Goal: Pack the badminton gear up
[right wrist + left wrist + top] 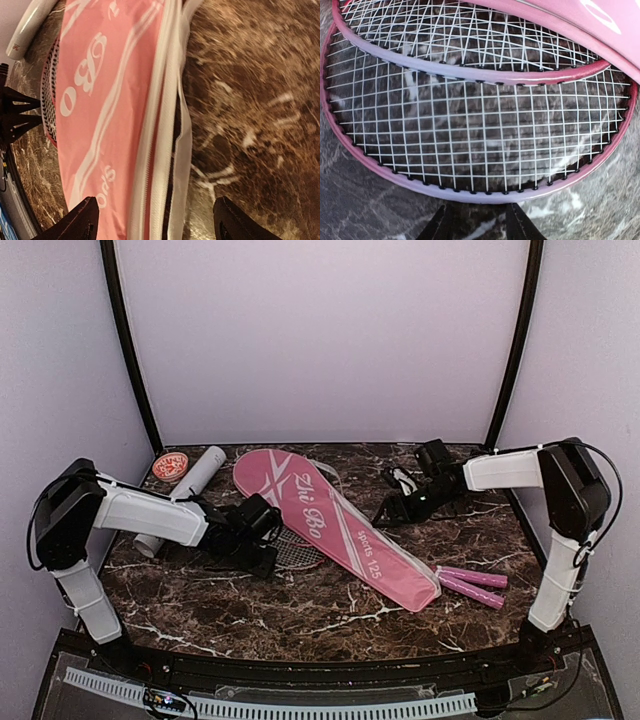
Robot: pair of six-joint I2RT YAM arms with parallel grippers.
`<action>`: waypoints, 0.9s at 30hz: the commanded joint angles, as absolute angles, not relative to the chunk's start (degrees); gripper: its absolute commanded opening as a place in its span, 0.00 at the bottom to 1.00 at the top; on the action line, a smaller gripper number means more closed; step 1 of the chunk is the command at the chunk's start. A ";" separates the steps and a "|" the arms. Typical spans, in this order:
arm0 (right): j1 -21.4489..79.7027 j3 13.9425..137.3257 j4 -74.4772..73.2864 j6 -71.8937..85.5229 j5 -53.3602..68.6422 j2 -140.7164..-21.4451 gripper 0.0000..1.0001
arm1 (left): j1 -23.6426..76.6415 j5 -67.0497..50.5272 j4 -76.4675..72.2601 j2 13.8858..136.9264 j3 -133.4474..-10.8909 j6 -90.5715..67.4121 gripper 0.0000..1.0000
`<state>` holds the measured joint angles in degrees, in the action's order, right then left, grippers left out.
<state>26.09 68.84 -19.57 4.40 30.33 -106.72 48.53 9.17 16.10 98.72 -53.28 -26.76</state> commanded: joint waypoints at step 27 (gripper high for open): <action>23.93 51.00 -11.41 13.69 35.71 -94.39 0.69 | 41.93 -2.02 14.55 130.76 -92.88 -11.02 0.40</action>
<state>23.46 50.37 -14.68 11.14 32.47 -97.69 43.33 2.20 10.72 128.40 -91.72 -11.68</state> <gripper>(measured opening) 0.691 0.392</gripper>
